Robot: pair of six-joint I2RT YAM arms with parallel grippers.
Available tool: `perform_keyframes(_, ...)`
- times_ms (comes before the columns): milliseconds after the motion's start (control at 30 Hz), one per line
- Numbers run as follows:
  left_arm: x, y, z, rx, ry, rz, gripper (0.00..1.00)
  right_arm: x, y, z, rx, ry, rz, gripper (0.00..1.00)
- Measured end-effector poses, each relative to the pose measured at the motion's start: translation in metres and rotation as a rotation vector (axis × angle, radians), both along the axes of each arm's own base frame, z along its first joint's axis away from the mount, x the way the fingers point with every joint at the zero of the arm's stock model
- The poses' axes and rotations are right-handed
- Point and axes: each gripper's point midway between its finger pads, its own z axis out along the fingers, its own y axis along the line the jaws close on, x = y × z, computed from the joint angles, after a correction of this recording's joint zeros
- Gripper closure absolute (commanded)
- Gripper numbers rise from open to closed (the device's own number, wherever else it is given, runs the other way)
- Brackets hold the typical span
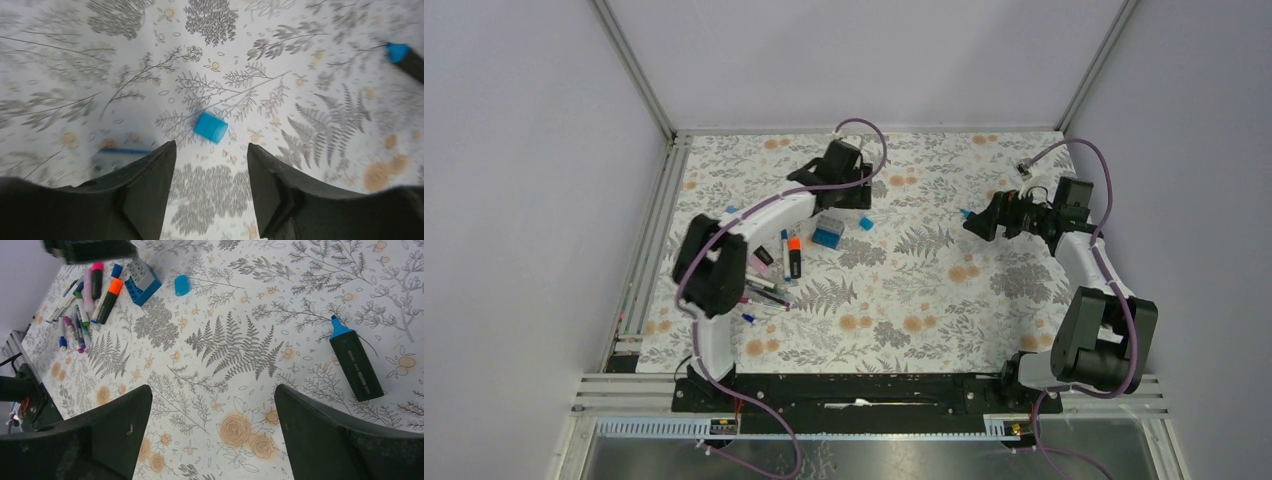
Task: Open the pen caps
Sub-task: Place the pen cap at the center of the board.
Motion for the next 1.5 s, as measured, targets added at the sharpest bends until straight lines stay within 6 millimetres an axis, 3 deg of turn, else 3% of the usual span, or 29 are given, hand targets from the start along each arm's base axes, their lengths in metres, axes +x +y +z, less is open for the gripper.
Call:
perform_keyframes(100,-0.015,0.018,0.052,-0.033,-0.127,-0.007,0.28,-0.005,0.004,0.003,0.018,-0.012,0.019,0.00)
perform_keyframes(233,-0.041,0.051,0.118,-0.080,-0.329,0.028,0.03,-0.015,0.010,0.007,0.043,-0.041,0.052,0.00)
perform_keyframes(367,-0.072,0.090,0.146,-0.109,-0.473,0.079,0.01,-0.024,0.017,0.013,0.074,-0.081,0.104,0.00)
perform_keyframes(500,-0.096,0.121,0.126,-0.118,-0.472,0.116,0.01,-0.031,0.022,0.016,0.094,-0.112,0.153,0.00)
perform_keyframes(767,-0.107,0.142,0.059,-0.106,-0.297,0.210,0.03,-0.032,0.021,0.014,0.076,-0.135,0.169,0.00)
perform_keyframes(933,-0.104,0.149,0.018,-0.052,-0.181,0.263,0.21,-0.032,0.021,0.014,0.071,-0.140,0.172,0.00)
perform_keyframes(1067,-0.106,0.159,-0.015,0.013,-0.092,0.295,0.43,-0.031,0.020,0.013,0.069,-0.142,0.173,0.00)
perform_keyframes(1200,-0.110,0.163,-0.029,0.046,-0.047,0.296,0.51,-0.031,0.020,0.011,0.069,-0.138,0.174,0.00)
perform_keyframes(1500,-0.100,0.157,-0.045,0.093,0.002,0.265,0.57,-0.030,0.020,0.007,0.069,-0.131,0.175,0.00)
